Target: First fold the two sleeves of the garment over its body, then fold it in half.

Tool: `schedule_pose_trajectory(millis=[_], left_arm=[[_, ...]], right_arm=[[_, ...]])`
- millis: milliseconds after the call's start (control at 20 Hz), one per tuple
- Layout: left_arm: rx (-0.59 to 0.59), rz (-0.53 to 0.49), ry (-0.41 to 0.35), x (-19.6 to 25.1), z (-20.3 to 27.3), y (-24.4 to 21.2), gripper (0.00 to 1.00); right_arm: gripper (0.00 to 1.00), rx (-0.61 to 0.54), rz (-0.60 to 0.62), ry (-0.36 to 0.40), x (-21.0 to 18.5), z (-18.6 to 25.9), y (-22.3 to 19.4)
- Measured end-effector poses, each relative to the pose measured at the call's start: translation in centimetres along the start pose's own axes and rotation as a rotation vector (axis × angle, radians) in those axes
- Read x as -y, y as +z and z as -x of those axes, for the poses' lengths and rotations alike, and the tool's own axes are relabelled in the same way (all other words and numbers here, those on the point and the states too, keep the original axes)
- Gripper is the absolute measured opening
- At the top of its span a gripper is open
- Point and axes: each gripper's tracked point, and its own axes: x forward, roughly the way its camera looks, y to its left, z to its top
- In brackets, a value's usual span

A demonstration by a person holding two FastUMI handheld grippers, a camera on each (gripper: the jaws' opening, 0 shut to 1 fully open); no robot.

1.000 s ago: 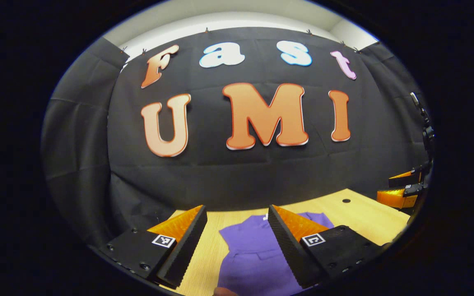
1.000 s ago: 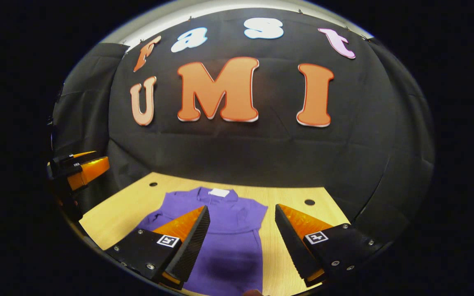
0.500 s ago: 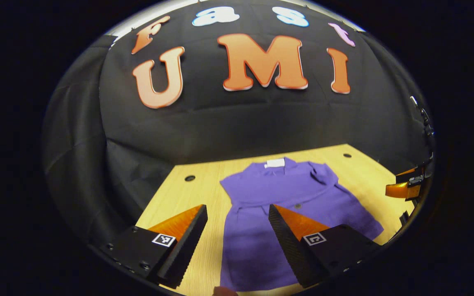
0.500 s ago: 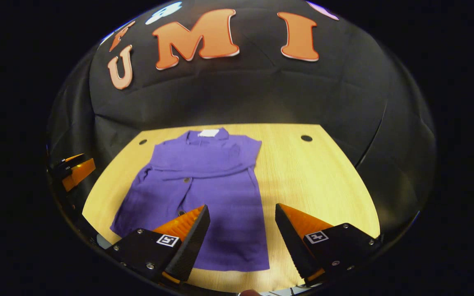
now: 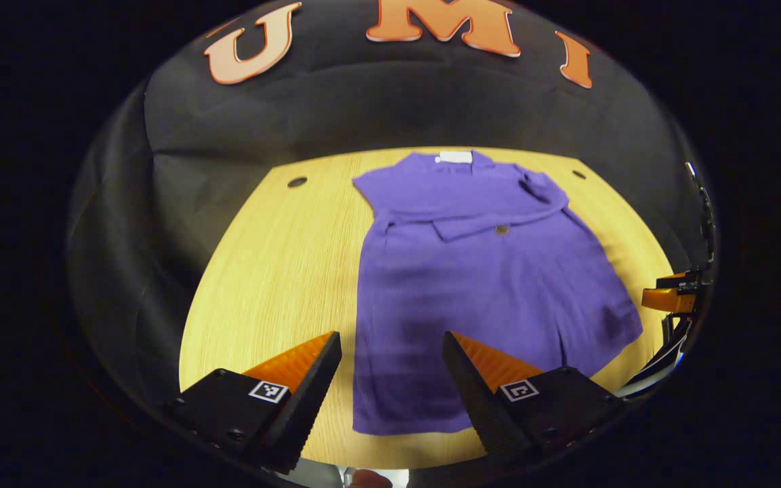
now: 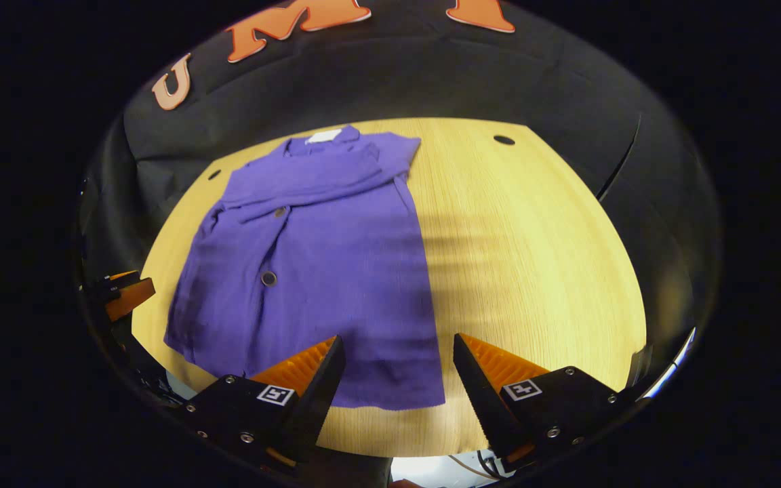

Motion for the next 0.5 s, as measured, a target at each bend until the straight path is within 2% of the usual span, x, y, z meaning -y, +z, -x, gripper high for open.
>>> schedule_pose_trajectory(millis=[200, 500], left_arm=[[-0.172, 0.035, -0.030, -0.3, -1.5, -4.2, 0.98], [-0.394, 0.133, -0.039, -0.5, -2.2, -10.4, 0.98]], right_arm=[[0.96, -0.121, -0.020, -0.011, 0.9, -1.1, -3.2], [0.96, -0.214, -0.020, -0.011, 0.7, -2.4, -5.1]])
